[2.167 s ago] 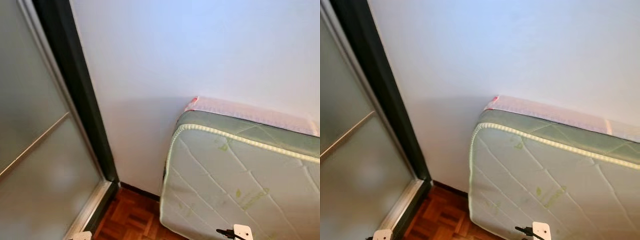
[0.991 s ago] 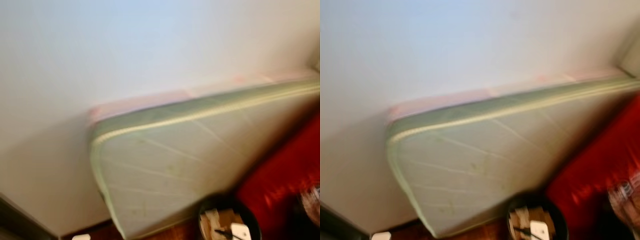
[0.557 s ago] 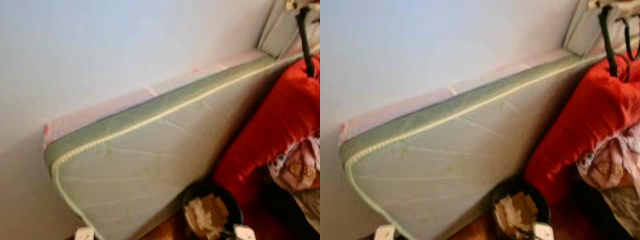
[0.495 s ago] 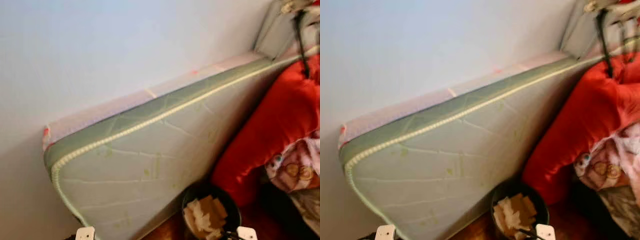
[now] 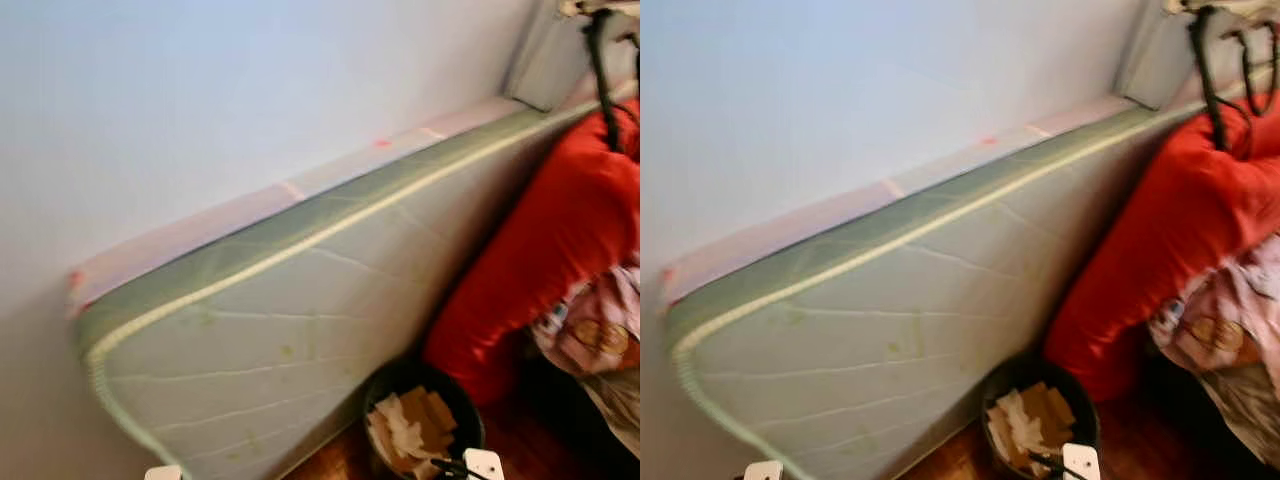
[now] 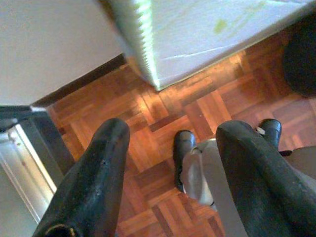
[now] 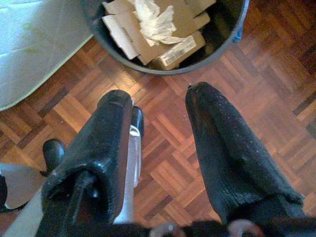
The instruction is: Clean up the room
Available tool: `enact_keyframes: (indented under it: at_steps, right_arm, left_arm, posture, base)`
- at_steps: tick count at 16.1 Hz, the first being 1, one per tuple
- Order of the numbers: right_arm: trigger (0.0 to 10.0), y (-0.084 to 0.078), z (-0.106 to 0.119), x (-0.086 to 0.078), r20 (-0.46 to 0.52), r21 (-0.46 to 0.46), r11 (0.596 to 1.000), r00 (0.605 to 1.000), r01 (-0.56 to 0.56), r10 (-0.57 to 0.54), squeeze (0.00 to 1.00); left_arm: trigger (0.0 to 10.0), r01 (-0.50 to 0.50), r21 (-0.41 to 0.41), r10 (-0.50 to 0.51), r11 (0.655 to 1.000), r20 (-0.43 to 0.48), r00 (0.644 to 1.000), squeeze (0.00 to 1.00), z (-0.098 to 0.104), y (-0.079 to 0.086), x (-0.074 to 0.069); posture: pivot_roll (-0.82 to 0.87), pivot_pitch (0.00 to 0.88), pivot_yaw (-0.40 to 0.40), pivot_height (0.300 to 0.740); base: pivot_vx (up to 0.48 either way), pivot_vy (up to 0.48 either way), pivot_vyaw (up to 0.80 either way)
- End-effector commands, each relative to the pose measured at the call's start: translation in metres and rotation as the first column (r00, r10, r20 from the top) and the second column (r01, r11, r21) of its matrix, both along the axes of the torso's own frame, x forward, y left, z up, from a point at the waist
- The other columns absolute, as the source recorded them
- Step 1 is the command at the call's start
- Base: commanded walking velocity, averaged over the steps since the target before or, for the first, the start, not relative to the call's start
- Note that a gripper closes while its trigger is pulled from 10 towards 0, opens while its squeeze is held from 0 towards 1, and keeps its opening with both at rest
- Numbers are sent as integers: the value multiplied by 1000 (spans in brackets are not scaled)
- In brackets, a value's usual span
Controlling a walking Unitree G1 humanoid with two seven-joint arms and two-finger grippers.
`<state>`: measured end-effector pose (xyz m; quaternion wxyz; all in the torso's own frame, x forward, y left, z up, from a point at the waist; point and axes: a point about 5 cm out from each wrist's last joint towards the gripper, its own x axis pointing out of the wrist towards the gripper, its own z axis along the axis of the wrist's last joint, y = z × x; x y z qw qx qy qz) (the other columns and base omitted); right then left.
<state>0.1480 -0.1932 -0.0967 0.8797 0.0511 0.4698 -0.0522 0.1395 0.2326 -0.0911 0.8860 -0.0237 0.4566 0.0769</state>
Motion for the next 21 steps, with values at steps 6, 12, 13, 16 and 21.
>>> enact_keyframes:
  at_steps: [6,12,13,16,21]
  right_arm:
    - [10000,-50,13,13,-53,-13,995,994,97,-98,0]
    - [10000,-51,13,13,-49,-10,995,994,101,-102,0]
    - [10000,-51,14,13,-48,-9,995,993,103,-104,0]
    - [10000,-50,13,13,-48,-7,994,993,105,-105,0]
    - [10000,-50,13,12,-49,-5,995,994,95,-95,0]
  left_arm:
    - [10000,25,0,-25,1000,52,998,0,20,-18,61]
    - [10000,20,-3,-20,1000,53,998,0,20,-18,61]
    - [10000,21,-3,-20,1000,53,998,0,20,-18,61]
    - [10000,21,0,-21,1000,54,998,0,20,-18,61]
    - [10000,24,4,-24,1000,52,998,0,20,-18,60]
  posture:
    - [150,0,-86,740]
    - [152,0,-92,740]
    - [152,0,-92,740]
    - [154,0,-91,740]
    - [152,0,-91,740]
  base:
    - [0,-160,-457]
    - [0,-80,0]
    - [0,0,0]
    - [0,0,0]
    - [0,0,-380]
